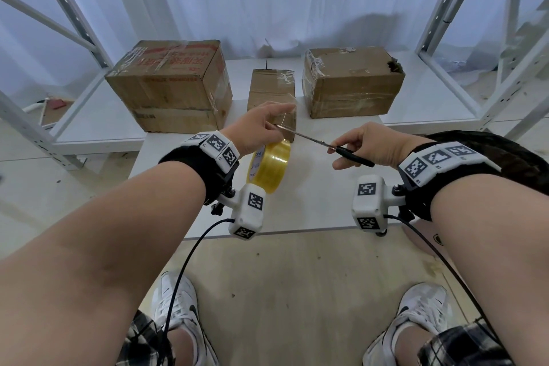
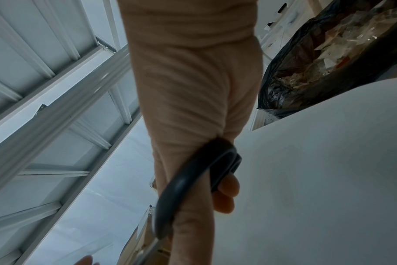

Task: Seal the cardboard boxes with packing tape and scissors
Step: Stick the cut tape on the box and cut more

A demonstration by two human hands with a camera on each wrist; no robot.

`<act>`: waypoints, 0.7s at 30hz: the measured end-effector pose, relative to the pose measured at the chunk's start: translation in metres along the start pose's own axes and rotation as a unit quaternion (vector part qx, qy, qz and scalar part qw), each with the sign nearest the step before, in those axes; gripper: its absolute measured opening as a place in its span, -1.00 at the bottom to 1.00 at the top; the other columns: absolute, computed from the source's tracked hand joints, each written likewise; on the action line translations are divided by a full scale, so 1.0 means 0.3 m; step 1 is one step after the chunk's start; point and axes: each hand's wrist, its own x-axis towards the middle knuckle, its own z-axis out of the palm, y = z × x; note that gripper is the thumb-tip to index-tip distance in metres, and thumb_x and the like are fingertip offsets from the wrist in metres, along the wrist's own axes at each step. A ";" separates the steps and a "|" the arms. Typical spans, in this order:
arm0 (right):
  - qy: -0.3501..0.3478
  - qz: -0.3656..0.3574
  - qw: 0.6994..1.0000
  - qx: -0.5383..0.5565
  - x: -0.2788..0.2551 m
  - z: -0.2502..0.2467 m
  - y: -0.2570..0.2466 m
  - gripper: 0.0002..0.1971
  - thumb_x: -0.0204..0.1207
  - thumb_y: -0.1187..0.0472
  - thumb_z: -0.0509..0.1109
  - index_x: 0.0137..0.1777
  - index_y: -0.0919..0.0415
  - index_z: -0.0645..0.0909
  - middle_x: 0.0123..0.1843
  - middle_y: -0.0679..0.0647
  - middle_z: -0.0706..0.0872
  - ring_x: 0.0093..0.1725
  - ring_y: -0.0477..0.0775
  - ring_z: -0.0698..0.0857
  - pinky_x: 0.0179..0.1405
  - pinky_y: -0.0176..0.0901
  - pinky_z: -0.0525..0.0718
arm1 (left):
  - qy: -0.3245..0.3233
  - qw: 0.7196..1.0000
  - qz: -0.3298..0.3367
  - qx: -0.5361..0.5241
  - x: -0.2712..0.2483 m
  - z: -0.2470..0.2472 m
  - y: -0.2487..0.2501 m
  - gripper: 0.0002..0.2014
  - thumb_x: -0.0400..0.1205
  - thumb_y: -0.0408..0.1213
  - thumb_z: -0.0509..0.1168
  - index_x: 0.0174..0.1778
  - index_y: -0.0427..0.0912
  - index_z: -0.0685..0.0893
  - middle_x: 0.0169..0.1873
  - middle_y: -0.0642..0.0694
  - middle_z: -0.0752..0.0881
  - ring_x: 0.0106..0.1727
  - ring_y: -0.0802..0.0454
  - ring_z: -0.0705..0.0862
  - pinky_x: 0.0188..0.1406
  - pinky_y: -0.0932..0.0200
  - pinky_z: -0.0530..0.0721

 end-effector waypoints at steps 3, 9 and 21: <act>0.003 0.007 1.000 0.001 -0.011 0.003 -0.005 -0.72 0.21 0.13 0.69 -0.07 -0.05 0.77 -0.54 -0.10 0.46 -0.40 -0.05 0.52 -0.25 -0.25 0.55 | 0.002 1.000 0.001 0.000 -0.001 0.005 0.002 -0.35 0.56 -0.62 0.26 0.56 -0.06 0.41 0.34 0.13 0.44 -0.12 0.05 0.64 0.08 0.22 0.69; 0.007 0.018 1.000 0.007 -0.030 0.009 -0.015 -0.75 0.24 0.15 0.67 -0.09 -0.04 0.76 -0.55 -0.12 0.49 -0.40 -0.05 0.54 -0.28 -0.24 0.56 | 0.015 1.000 0.005 -0.004 -0.001 0.015 0.003 -0.33 0.56 -0.64 0.26 0.58 -0.09 0.39 0.40 0.09 0.39 -0.14 -0.07 0.61 0.00 0.17 0.67; -0.012 0.074 0.997 0.007 -0.031 0.031 0.015 -0.49 0.35 0.10 0.62 0.26 0.05 0.52 0.02 0.11 0.64 0.05 0.13 0.64 0.24 -0.02 0.56 | 0.017 1.000 0.003 -0.003 -0.022 0.055 0.040 -0.21 0.54 -0.66 0.27 0.66 -0.07 0.21 0.52 0.03 0.26 -0.19 -0.03 0.63 -0.07 0.15 0.72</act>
